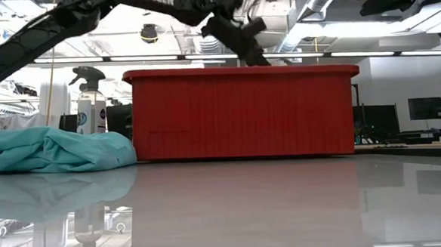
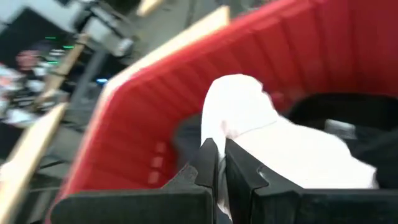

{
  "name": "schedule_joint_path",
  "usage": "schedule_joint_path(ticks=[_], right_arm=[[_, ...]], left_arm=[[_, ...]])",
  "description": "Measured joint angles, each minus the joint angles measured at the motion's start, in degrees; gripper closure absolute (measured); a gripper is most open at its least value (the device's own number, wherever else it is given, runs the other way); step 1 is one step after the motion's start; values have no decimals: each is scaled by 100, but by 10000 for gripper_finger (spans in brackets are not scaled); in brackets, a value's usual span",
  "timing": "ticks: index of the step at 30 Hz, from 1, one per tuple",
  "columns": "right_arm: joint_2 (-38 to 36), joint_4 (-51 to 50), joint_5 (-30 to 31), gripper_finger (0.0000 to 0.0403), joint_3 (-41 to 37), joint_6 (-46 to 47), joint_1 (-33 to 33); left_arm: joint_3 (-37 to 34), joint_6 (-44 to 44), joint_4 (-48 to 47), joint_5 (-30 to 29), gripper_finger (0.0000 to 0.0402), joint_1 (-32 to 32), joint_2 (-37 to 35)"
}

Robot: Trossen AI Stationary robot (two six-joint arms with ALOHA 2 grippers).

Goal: Fold laundry
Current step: Fold the white underwear

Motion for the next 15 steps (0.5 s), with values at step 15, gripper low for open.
schedule_joint_path(ticks=[15], right_arm=[[87, 693, 1784, 236, 5, 19, -2]], left_arm=[[7, -465, -36, -468, 401, -1073, -2419]])
